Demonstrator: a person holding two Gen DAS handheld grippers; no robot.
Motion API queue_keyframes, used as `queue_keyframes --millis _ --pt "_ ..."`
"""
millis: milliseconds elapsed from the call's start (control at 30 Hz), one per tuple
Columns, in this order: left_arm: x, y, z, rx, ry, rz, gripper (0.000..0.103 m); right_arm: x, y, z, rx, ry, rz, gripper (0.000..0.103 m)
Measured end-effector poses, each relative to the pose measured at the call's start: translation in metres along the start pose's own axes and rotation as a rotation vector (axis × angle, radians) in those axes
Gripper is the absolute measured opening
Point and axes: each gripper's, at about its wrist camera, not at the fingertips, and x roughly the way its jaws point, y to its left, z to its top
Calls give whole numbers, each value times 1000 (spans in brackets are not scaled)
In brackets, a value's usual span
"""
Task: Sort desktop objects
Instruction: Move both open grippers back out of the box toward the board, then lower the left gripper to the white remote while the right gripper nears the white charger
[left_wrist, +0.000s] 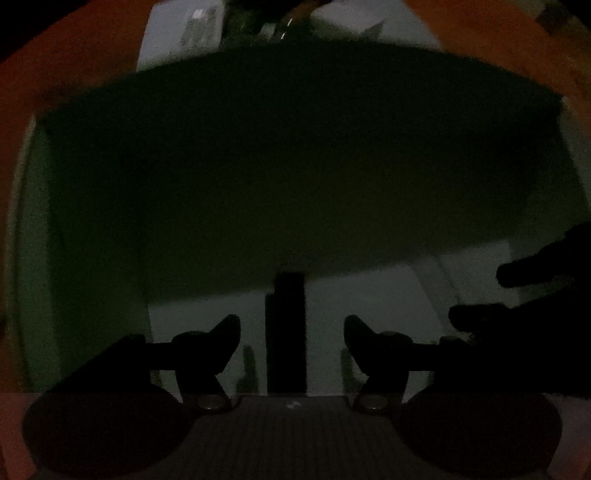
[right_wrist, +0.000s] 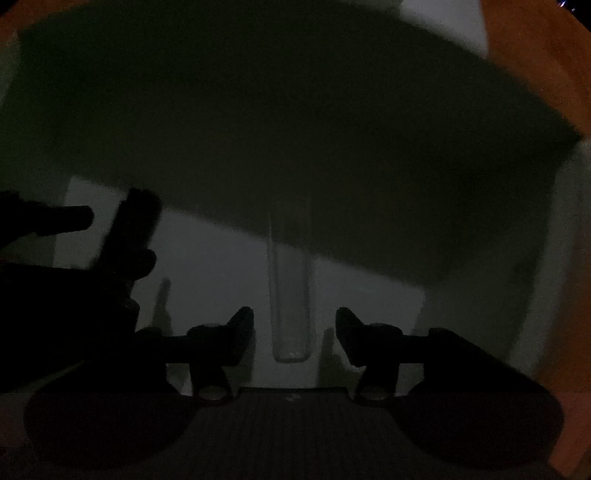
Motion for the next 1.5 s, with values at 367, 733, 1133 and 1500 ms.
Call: queue_keyframes --millis 367,733,1133,1500 --pt "-57 34 27 -107 -155 -61 64 -87 -20 13 106 -167 99 57" --pt "-93 67 74 -209 -281 -55 65 -140 -46 28 173 -303 134 57" --pt "-67 77 143 -159 -269 0 65 -146 -67 97 179 -339 131 59" --pt "-18 76 167 -140 -188 3 65 -90 -73 136 147 -233 119 59"
